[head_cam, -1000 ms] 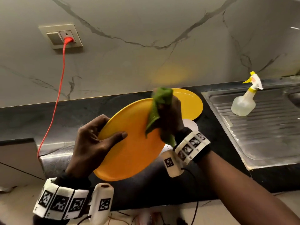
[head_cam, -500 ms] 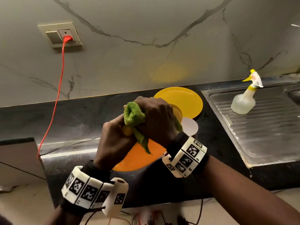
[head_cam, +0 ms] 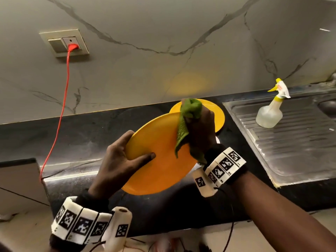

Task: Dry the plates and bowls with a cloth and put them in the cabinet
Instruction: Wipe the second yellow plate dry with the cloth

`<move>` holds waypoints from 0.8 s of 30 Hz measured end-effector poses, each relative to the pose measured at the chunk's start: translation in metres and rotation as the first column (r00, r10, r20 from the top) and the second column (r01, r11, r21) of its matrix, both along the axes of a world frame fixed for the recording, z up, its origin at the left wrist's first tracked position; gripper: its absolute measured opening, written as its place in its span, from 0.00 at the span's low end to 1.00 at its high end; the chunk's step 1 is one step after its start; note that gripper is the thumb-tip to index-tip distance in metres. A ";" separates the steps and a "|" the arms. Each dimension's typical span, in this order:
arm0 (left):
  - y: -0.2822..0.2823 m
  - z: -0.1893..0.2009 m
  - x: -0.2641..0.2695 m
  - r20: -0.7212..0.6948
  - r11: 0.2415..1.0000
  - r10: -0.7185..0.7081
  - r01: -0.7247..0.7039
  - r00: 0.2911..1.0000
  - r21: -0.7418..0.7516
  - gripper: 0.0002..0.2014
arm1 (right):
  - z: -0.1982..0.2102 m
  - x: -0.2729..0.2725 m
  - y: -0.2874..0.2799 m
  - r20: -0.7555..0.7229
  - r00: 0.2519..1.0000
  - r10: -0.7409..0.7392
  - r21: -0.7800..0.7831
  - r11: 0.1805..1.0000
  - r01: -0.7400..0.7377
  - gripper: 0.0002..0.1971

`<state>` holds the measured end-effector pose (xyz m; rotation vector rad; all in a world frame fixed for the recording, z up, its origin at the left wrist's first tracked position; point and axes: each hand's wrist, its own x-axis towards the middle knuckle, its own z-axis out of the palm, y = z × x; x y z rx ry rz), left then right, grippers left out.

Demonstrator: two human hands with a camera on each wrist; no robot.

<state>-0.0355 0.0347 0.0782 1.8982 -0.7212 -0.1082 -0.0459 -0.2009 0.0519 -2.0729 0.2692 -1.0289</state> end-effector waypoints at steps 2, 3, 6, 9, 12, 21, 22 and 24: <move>-0.011 0.003 0.001 0.086 0.997 -0.045 0.040 0.995 0.065 0.20 | 0.014 -0.007 0.019 0.068 0.995 0.077 -0.206 0.977 -0.062 0.11; -0.016 0.004 0.001 0.123 0.997 -0.057 0.050 0.991 0.062 0.17 | 0.019 -0.010 0.032 0.084 0.988 0.131 -0.333 0.938 -0.096 0.10; -0.026 0.005 -0.001 0.146 0.998 -0.040 0.046 0.988 -0.043 0.15 | 0.030 -0.012 0.057 0.050 0.982 0.184 -0.442 0.885 -0.144 0.13; -0.021 0.001 -0.004 0.221 0.996 -0.032 0.049 0.975 -0.070 0.16 | 0.027 -0.005 0.054 0.115 0.976 0.184 -0.418 0.900 -0.121 0.13; -0.013 -0.002 -0.006 0.173 0.997 0.034 -0.021 0.984 -0.078 0.09 | 0.023 -0.001 0.045 0.145 0.980 0.134 -0.328 0.941 -0.080 0.11; 0.005 -0.005 -0.007 0.003 0.955 0.131 -0.125 0.991 -0.270 0.17 | -0.004 0.011 -0.015 -0.005 0.998 -0.059 0.369 0.928 0.056 0.05; 0.005 -0.005 -0.007 -0.022 0.957 0.122 -0.124 0.992 -0.262 0.18 | -0.006 0.013 -0.017 -0.035 0.998 -0.049 0.309 0.949 0.058 0.04; 0.005 -0.006 -0.005 -0.060 0.968 0.096 -0.107 0.994 -0.226 0.19 | -0.007 0.014 -0.021 -0.040 0.998 -0.058 0.096 0.993 0.062 0.09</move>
